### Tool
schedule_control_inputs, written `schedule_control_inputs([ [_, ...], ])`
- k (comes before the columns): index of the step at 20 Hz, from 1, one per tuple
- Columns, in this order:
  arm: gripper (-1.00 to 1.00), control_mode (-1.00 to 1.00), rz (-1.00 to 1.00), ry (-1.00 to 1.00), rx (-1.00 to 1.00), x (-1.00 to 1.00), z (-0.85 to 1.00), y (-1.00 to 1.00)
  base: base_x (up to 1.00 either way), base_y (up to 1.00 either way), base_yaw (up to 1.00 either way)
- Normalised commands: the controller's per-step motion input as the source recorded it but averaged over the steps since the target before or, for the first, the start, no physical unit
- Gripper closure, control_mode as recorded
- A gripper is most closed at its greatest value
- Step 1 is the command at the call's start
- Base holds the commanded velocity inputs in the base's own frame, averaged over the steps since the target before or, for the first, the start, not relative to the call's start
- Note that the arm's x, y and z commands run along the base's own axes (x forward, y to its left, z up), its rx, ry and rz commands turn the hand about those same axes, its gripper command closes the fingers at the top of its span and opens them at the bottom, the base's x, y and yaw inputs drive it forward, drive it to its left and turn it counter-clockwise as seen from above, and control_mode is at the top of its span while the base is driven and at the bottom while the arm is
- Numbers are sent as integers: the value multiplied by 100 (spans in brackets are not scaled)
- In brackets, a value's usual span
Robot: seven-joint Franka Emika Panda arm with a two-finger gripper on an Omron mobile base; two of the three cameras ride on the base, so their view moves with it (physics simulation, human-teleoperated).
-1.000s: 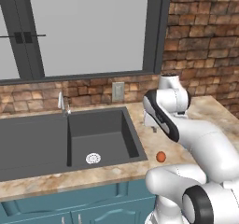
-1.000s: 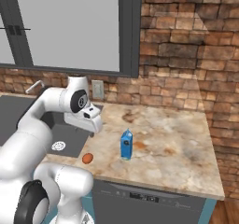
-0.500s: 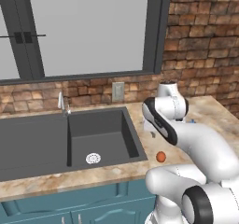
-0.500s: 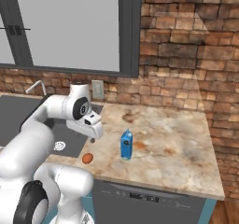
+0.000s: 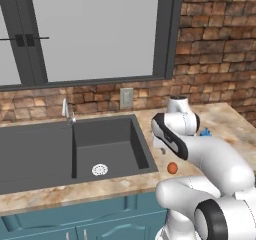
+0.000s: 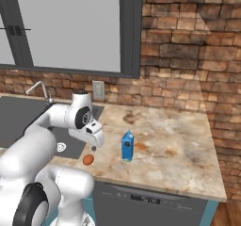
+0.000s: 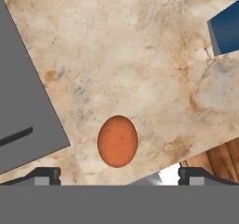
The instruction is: Gather the eggs and milk located in the vicinity of the sink area and place them right next to the bowl.
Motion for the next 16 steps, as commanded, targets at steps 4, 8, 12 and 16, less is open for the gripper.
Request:
schedule_control_inputs([
  [4, -100, -100, -1, 0, 0, 0, -34, 0, 0, 0, 0],
  [8, -100, -100, -1, 0, 0, 0, -37, 0, 0, 0, 0],
  [12, -100, -100, -1, 1, 0, 0, -38, 0, 0, 0, 0],
  [16, -100, -100, -1, 0, 0, 0, -38, 0, 0, 0, 0],
])
